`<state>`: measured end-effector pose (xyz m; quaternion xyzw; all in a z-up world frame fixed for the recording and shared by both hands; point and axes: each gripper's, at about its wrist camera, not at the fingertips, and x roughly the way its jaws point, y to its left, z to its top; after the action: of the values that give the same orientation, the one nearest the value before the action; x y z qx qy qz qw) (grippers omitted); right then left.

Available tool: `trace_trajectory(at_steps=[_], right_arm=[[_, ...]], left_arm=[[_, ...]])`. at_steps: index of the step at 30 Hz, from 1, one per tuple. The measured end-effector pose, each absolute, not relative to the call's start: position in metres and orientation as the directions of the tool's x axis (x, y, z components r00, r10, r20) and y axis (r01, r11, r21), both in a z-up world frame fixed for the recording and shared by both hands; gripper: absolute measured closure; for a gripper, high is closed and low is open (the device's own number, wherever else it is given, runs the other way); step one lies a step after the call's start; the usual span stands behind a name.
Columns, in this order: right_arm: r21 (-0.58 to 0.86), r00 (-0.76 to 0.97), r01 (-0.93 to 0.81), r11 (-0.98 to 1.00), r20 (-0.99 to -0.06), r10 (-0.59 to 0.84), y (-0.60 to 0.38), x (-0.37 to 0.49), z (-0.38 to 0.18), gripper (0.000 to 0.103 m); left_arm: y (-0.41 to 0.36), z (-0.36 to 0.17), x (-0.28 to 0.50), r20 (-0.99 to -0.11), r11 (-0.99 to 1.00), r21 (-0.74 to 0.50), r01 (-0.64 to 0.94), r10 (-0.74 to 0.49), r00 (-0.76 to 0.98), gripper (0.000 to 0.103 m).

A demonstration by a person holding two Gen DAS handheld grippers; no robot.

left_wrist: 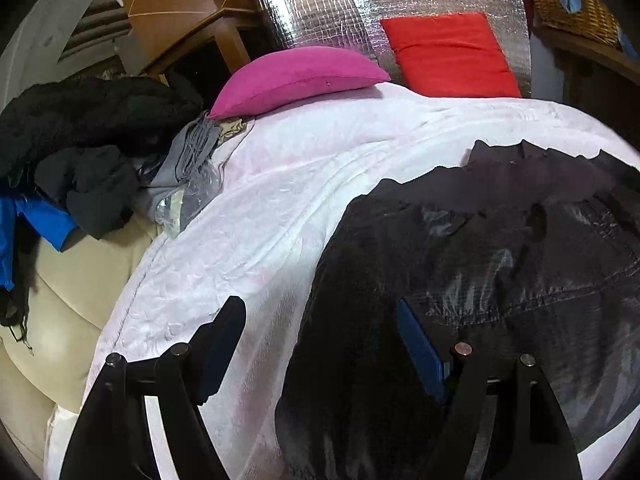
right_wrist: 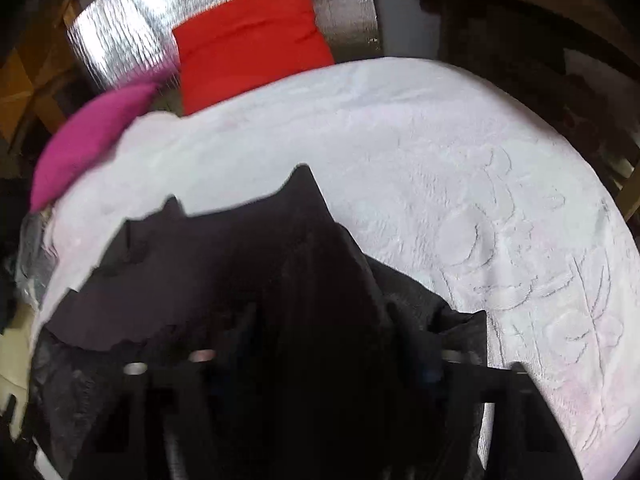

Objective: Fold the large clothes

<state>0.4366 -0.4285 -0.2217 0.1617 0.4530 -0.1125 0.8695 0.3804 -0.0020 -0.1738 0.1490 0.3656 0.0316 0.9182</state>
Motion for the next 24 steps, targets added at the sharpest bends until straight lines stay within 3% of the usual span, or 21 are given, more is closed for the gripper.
trace_trajectory(at_steps=[1, 3, 14, 15, 18, 24], right_arm=[[0.173, 0.568, 0.335, 0.926, -0.822, -0.052, -0.427, 0.436, -0.22, 0.062], [0.137, 0.576, 0.338, 0.931, -0.813, -0.09, -0.424, 0.432, -0.217, 0.066], [0.179, 0.567, 0.412, 0.894, -0.818, -0.097, -0.449, 0.429, -0.233, 0.067], [0.186, 0.577, 0.412, 0.892, -0.811, -0.097, -0.449, 0.425, -0.23, 0.065], [0.238, 0.621, 0.416, 0.878, -0.779, -0.083, -0.449, 0.409, -0.219, 0.042], [0.262, 0.698, 0.378, 0.888, -0.711, -0.088, -0.444, 0.367, -0.186, 0.026]], left_arm=[[-0.002, -0.174, 0.381, -0.661, 0.953, 0.299, 0.05, 0.169, 0.731, 0.025], [-0.001, -0.174, 0.382, -0.663, 0.954, 0.295, 0.048, 0.168, 0.729, 0.025], [0.002, -0.176, 0.379, -0.66, 0.953, 0.301, 0.039, 0.179, 0.73, 0.025], [0.001, -0.176, 0.379, -0.659, 0.952, 0.303, 0.038, 0.181, 0.73, 0.025], [0.002, -0.175, 0.376, -0.657, 0.954, 0.297, 0.036, 0.177, 0.733, 0.025], [0.002, -0.167, 0.37, -0.644, 0.96, 0.278, 0.019, 0.172, 0.746, 0.025]])
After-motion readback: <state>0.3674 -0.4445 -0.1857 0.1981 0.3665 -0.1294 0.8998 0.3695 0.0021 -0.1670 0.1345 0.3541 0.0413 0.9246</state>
